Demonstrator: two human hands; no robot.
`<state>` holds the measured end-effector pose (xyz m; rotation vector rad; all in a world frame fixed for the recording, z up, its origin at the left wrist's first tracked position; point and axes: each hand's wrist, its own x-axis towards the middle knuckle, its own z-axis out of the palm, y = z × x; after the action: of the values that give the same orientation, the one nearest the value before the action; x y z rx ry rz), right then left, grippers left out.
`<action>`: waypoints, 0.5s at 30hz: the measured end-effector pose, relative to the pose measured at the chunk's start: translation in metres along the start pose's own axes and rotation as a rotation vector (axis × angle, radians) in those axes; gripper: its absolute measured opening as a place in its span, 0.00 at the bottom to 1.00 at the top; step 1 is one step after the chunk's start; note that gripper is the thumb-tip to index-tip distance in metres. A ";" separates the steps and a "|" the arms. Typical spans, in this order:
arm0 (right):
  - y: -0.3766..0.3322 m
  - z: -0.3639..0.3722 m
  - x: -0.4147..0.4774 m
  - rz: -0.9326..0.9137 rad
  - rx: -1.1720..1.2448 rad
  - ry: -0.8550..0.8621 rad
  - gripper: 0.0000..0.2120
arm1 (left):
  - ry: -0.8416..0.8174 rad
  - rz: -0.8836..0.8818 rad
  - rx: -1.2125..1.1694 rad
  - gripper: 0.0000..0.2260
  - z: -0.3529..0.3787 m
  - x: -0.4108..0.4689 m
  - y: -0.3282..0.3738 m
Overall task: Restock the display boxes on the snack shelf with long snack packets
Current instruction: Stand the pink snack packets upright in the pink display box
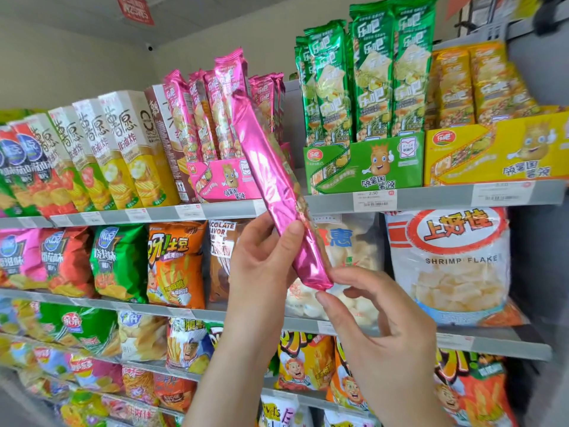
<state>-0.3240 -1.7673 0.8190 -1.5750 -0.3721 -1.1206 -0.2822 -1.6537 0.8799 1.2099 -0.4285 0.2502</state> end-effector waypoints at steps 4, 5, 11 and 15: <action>-0.001 0.000 0.002 -0.037 -0.010 -0.010 0.09 | -0.021 0.007 -0.018 0.13 0.001 0.000 -0.001; -0.001 0.000 0.003 -0.032 0.007 -0.016 0.09 | -0.026 0.002 -0.012 0.11 0.000 0.000 -0.001; -0.002 0.000 0.023 0.059 0.120 -0.052 0.13 | -0.145 -0.073 0.017 0.13 -0.009 0.001 0.001; -0.012 0.000 0.071 0.128 0.247 -0.219 0.28 | -0.324 -0.156 -0.008 0.15 -0.016 0.001 0.005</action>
<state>-0.2967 -1.7856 0.8833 -1.4817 -0.5266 -0.7746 -0.2807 -1.6369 0.8799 1.2730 -0.6114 -0.0837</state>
